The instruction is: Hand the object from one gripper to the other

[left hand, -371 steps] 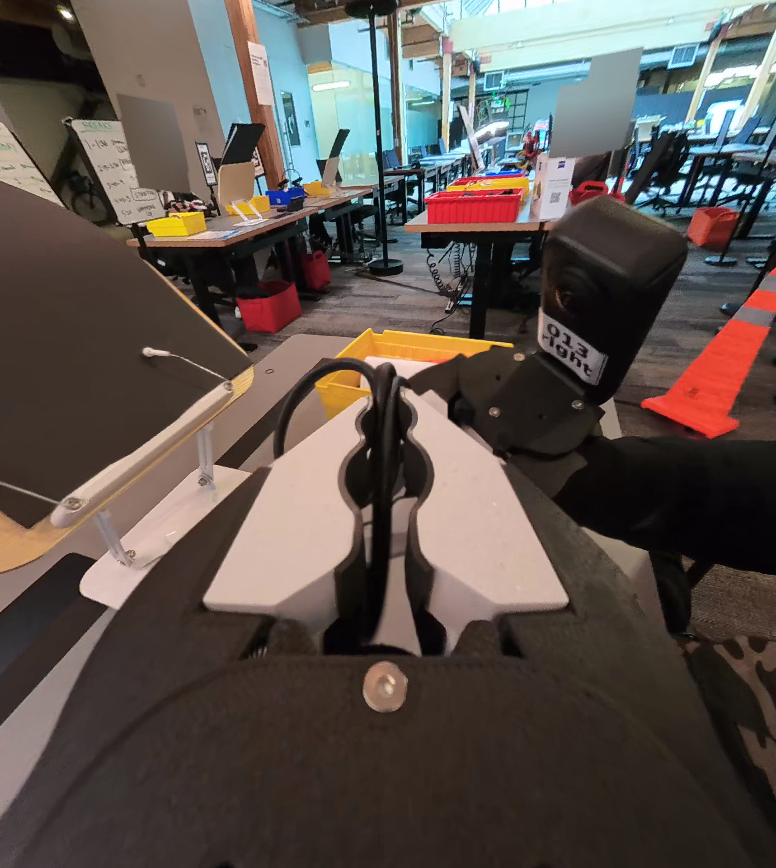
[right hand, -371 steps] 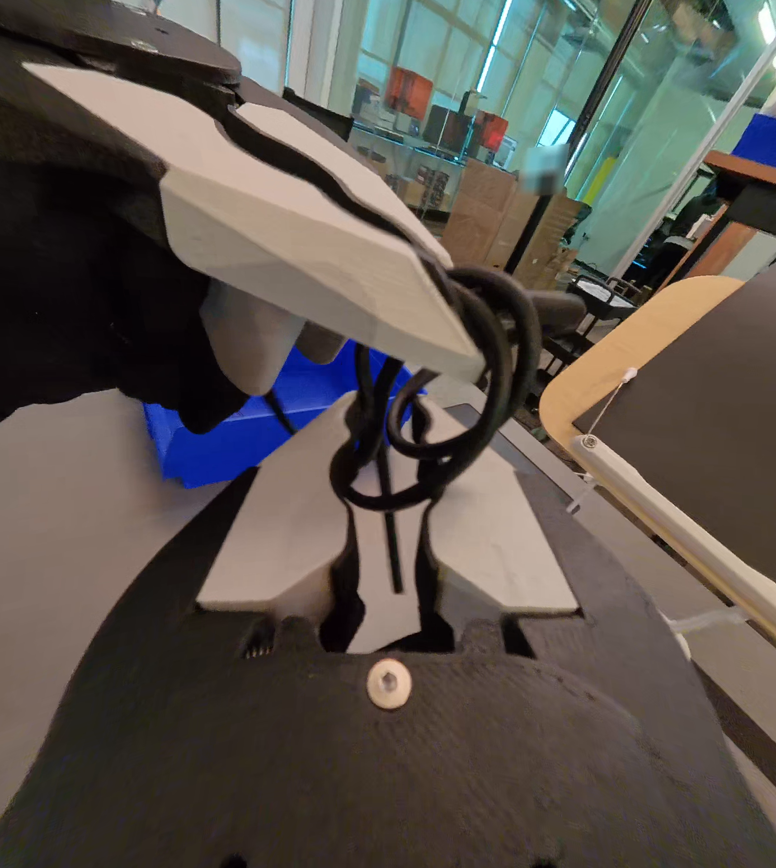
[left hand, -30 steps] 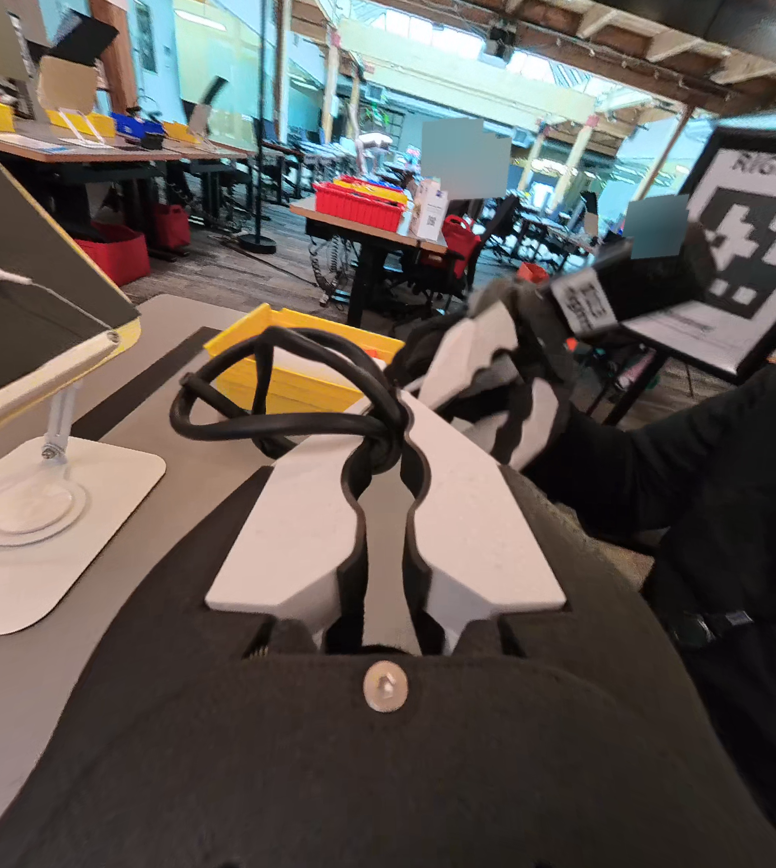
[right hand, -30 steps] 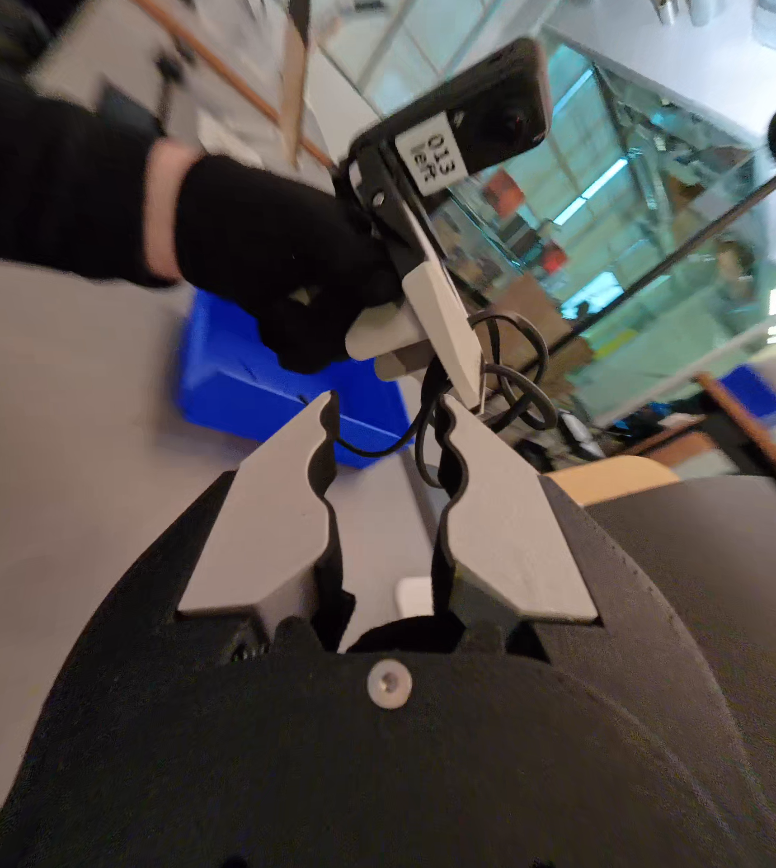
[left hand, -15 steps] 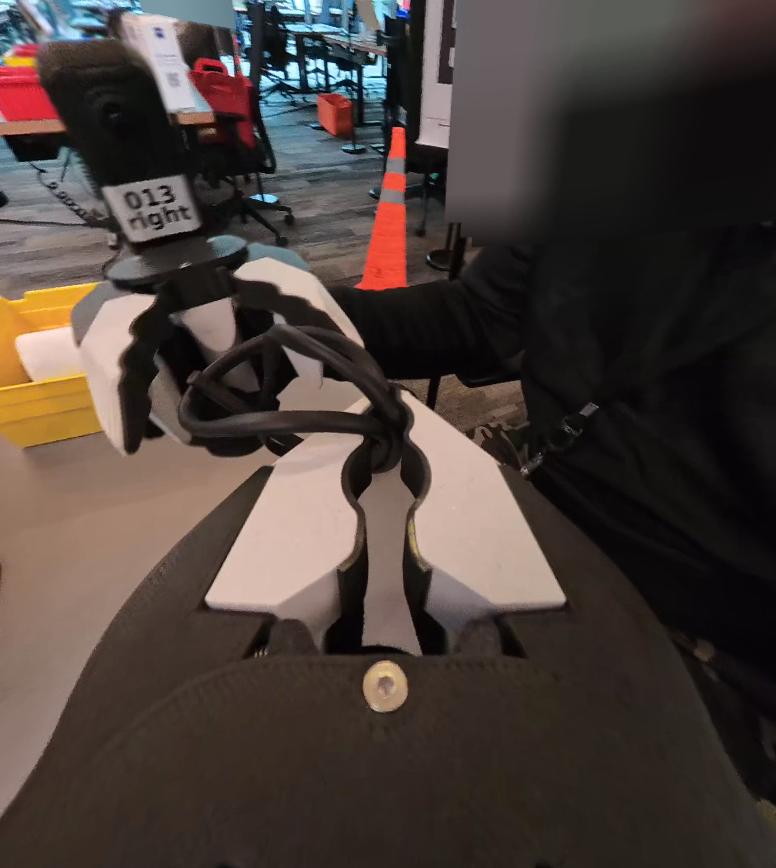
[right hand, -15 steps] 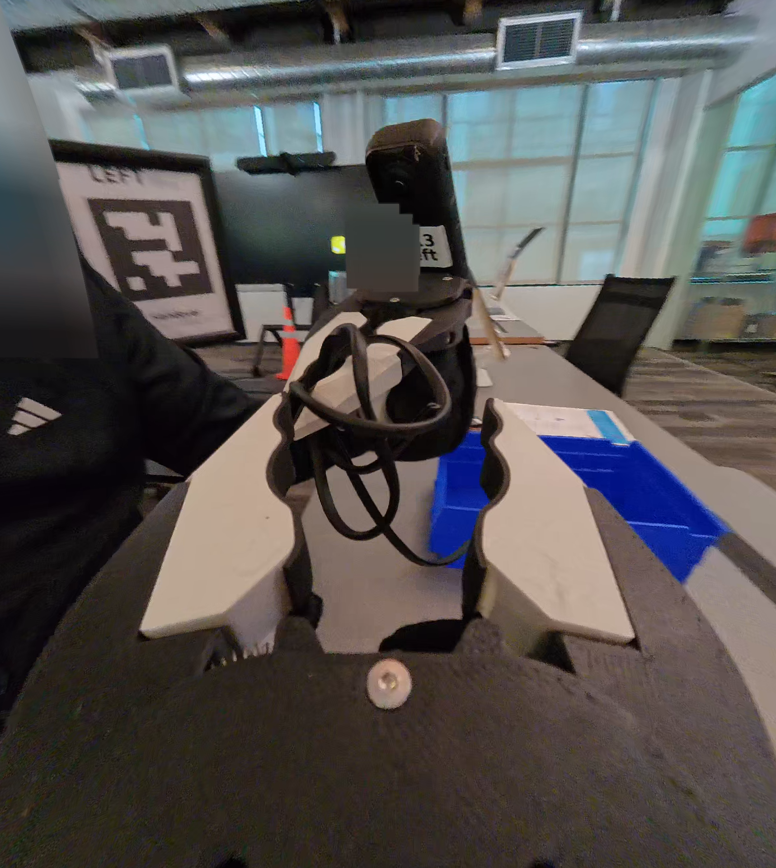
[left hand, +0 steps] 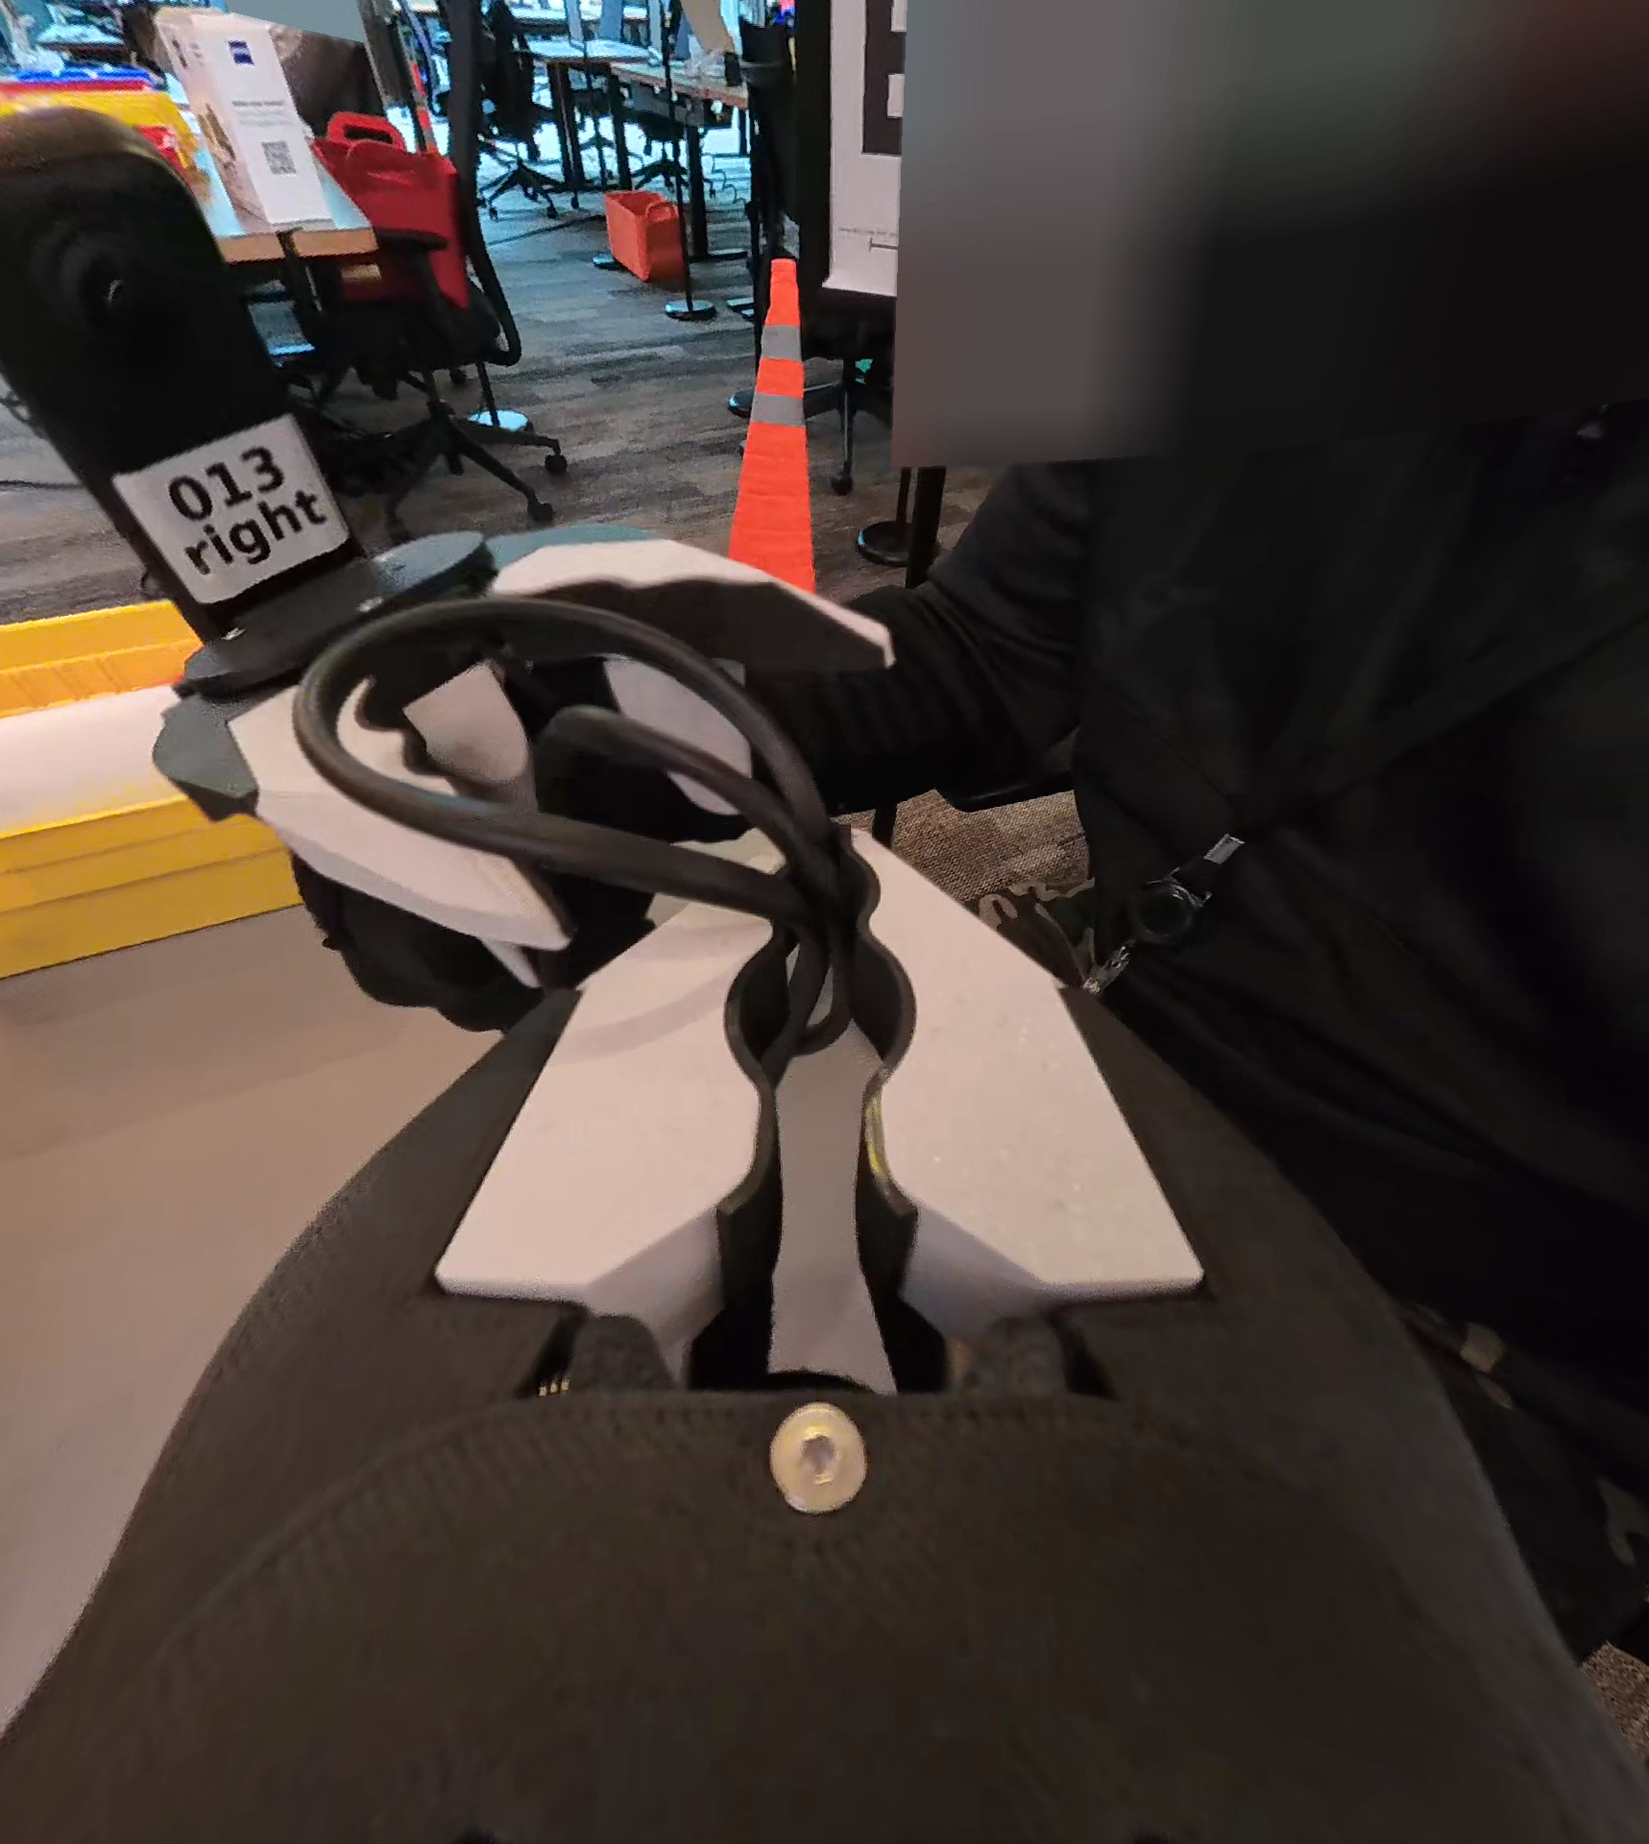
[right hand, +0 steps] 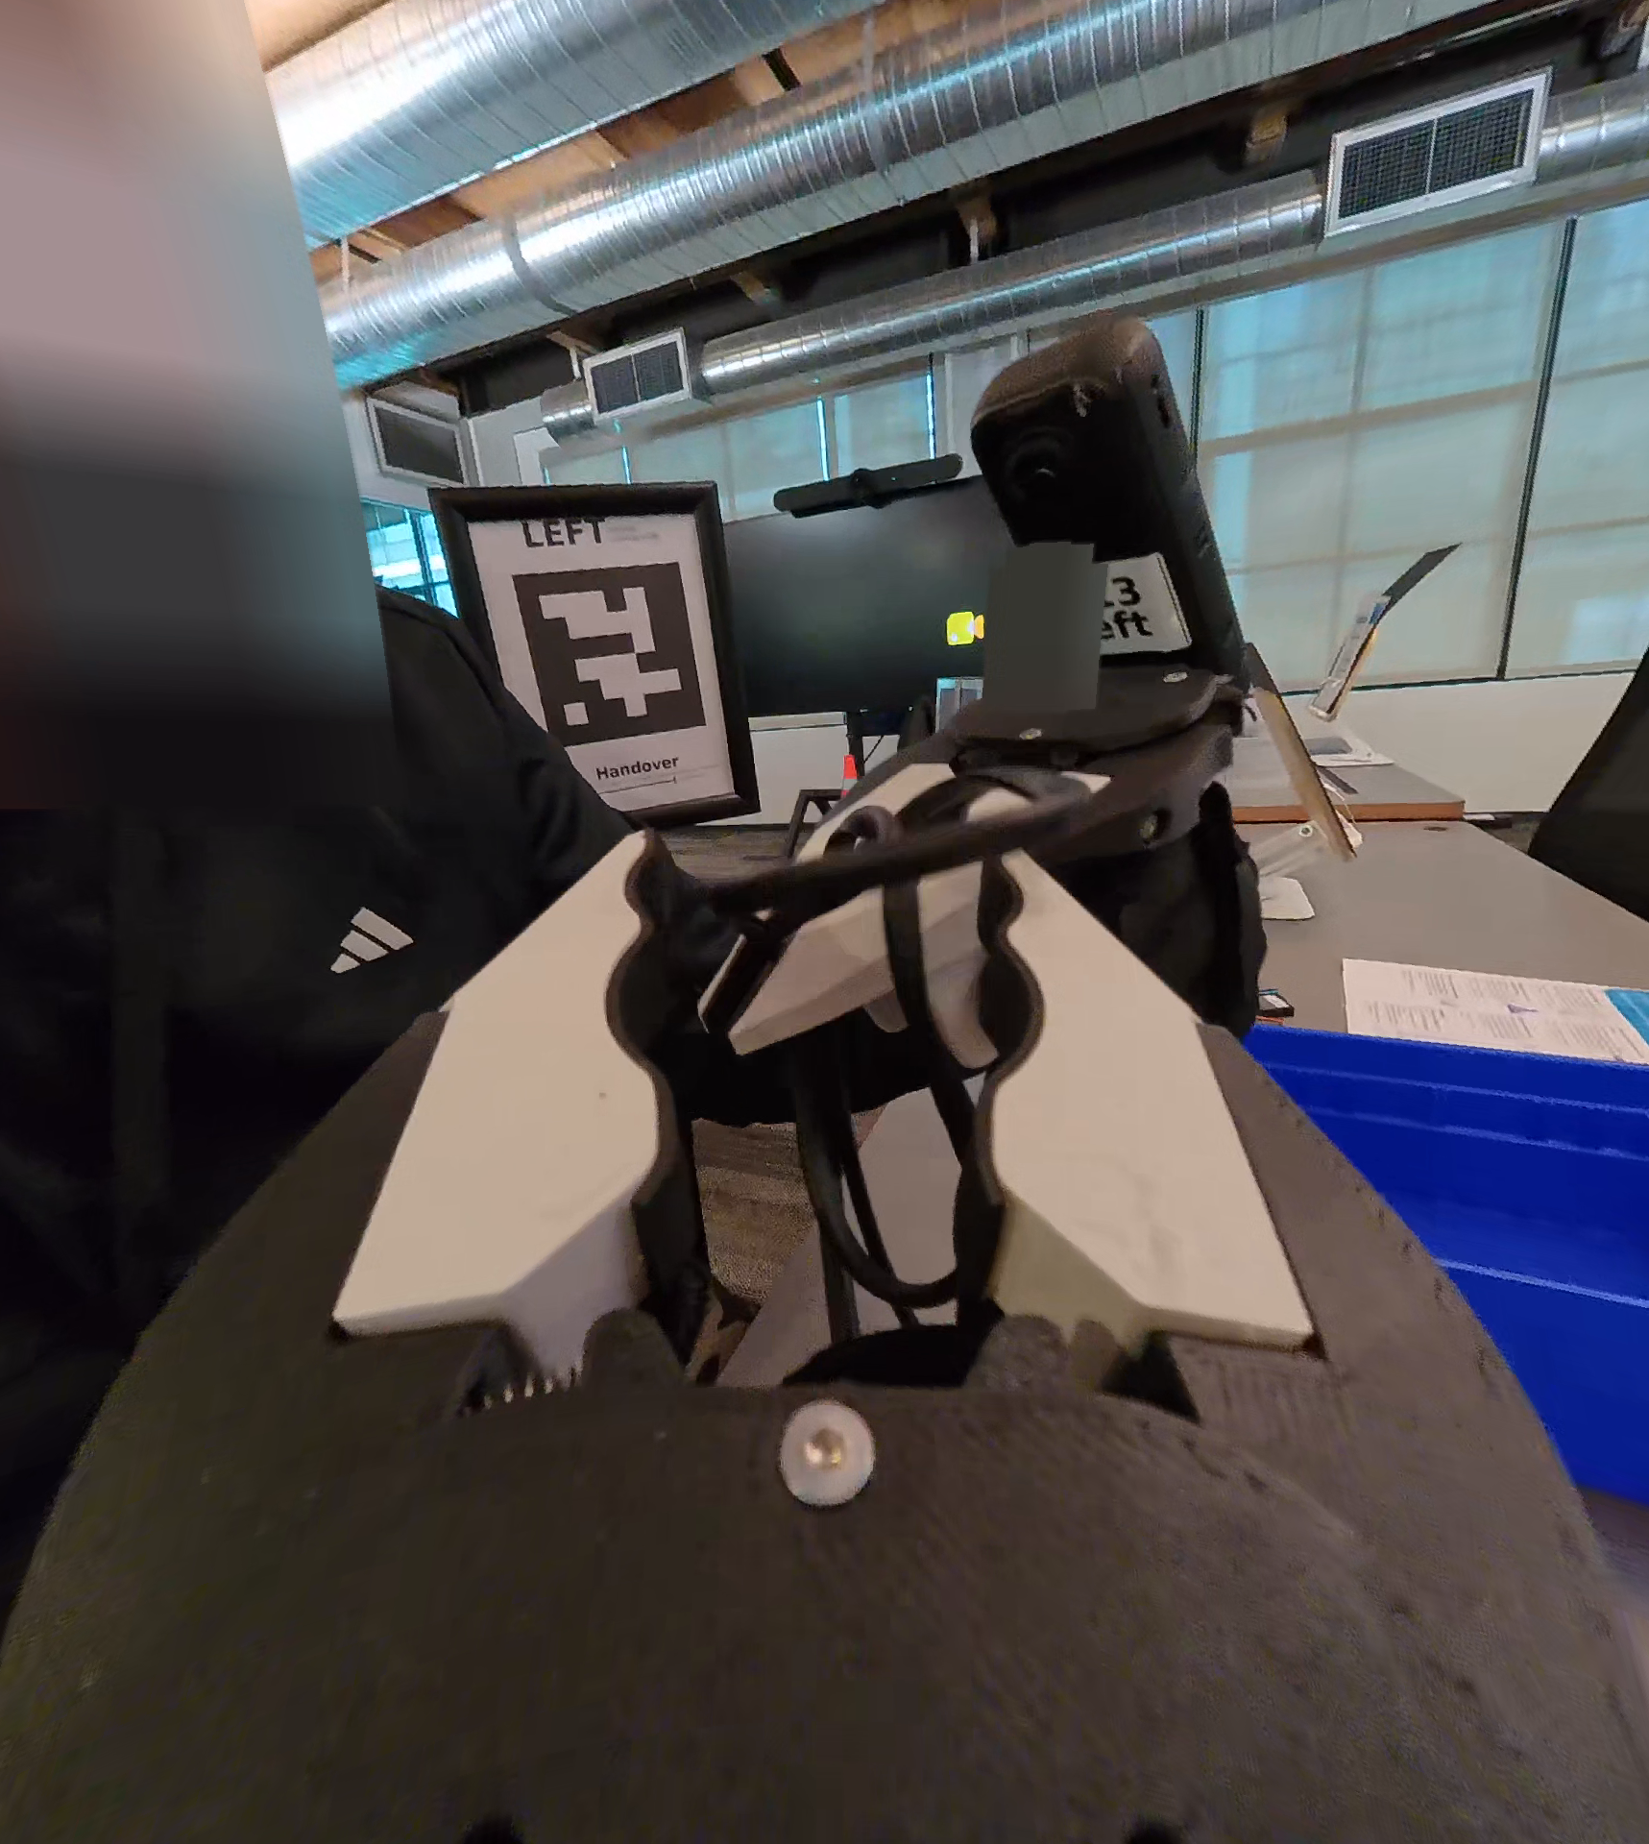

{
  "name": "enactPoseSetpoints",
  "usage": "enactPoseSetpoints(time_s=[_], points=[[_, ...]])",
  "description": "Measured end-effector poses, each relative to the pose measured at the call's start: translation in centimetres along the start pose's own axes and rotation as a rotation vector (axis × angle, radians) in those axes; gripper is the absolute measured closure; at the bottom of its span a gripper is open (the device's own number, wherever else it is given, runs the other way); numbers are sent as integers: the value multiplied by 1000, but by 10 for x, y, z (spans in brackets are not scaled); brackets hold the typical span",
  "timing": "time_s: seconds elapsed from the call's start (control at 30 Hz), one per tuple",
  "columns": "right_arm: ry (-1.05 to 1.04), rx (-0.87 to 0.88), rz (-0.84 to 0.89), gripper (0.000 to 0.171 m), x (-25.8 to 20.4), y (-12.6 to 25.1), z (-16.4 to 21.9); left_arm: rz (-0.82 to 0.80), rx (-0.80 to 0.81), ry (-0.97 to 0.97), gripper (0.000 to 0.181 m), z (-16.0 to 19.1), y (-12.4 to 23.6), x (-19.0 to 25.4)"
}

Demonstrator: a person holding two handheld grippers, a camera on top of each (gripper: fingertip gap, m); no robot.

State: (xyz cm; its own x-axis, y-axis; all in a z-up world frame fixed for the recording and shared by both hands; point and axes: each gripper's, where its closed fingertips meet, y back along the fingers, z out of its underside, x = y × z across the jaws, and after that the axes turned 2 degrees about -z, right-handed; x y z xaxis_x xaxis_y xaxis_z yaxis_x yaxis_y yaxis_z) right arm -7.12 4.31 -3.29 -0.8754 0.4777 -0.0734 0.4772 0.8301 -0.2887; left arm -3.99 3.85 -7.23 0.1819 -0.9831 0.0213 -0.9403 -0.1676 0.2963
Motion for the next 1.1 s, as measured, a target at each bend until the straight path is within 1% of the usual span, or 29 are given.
enactPoseSetpoints(time_s=[0.03, 0.07, 0.1, 0.13, 0.2, 0.3, 0.33, 0.47, 0.63, 0.67, 0.73, 0.8, 0.87, 0.93, 1.0, 1.1], points=[[2, -7, 9, 109, 1, -1, 0, 8, 9, 3, 180, -1, 1, 1], [11, -25, 22, 114, 3, -2, 2, 9, 13, 5, 180, -1, 1, 1], [21, -38, 21, 127, 3, -2, 4, 4, 14, 7, 180, -2, 2, 0], [30, -33, 16, 136, 2, -2, 3, 1, 15, 10, 180, -2, 2, -1], [41, -20, 18, 149, 2, 0, 0, -13, 22, 16, 179, -3, 4, -4], [68, -25, 6, 164, -2, 1, -1, -29, 27, 26, 179, -2, 7, -8], [84, -30, 17, 166, -1, 1, -1, -32, 27, 29, 179, -2, 8, -9], [104, -46, 48, 168, 3, 1, -1, -45, 34, 39, 179, -1, 9, -13], [147, -27, 170, 168, 18, 14, -13, -161, 57, 72, 176, -3, 17, -36], [168, -31, 207, 169, 22, 17, -15, -184, 59, 71, 172, -4, 19, -39], [198, -60, 284, 169, 30, 23, -18, -233, 69, 76, 156, -6, 24, -46], [238, -94, 382, 169, 40, 30, -22, -324, 71, 85, 140, -7, 32, -60], [278, -129, 464, 169, 48, 37, -26, -369, 79, 93, 130, -8, 39, -67], [300, -138, 518, 169, 52, 42, -31, -439, 86, 82, 127, -11, 43, -76], [312, -164, 567, 169, 57, 45, -30, -495, 66, 61, 127, -11, 42, -82], [302, -145, 603, 170, 62, 46, -32, -560, 46, 45, 129, -12, 36, -89]])
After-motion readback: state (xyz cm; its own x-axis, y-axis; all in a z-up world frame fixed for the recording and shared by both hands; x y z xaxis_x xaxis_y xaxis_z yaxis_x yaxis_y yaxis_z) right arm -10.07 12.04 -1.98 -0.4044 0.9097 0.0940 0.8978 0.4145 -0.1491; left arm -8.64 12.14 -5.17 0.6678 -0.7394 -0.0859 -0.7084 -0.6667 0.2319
